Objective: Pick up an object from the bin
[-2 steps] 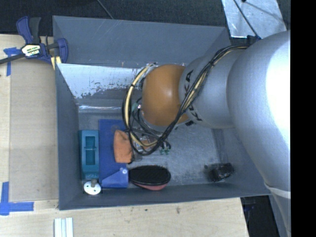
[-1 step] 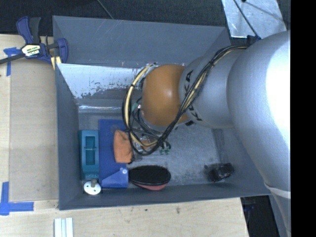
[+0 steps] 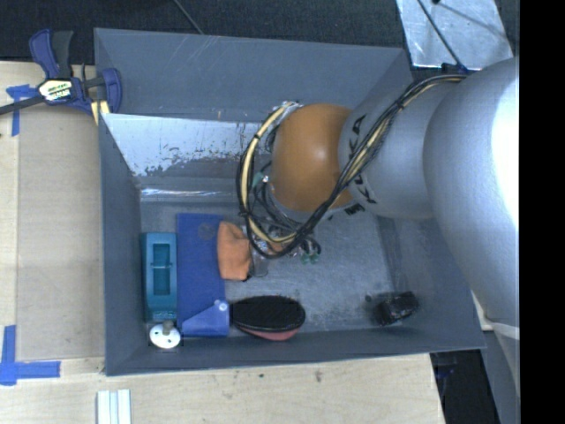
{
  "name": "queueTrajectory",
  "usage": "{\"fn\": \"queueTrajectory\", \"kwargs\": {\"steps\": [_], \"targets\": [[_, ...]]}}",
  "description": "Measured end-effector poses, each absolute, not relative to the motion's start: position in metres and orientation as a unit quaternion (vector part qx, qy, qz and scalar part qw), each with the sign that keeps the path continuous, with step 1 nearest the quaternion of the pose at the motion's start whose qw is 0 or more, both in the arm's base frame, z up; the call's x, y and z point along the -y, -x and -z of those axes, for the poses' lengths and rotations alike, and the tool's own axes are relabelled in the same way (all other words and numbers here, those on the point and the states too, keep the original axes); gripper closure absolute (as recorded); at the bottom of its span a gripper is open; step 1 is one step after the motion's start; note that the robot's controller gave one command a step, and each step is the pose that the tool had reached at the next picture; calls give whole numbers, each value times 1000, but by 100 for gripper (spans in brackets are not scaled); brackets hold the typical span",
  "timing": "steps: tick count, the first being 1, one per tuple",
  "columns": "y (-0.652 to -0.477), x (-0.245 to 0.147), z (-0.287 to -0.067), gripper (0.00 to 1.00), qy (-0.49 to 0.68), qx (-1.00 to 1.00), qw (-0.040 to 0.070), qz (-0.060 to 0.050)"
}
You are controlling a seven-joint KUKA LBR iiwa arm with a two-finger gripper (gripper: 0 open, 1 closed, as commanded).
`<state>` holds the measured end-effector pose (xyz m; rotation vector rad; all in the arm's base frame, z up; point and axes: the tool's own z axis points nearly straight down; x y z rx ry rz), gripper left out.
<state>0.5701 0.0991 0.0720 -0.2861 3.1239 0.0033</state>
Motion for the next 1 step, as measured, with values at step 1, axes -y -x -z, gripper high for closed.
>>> {"fn": "queueTrajectory", "kwargs": {"steps": [1], "targets": [[-524, -107, -216, 100, 90, -996, 2, 0]]}}
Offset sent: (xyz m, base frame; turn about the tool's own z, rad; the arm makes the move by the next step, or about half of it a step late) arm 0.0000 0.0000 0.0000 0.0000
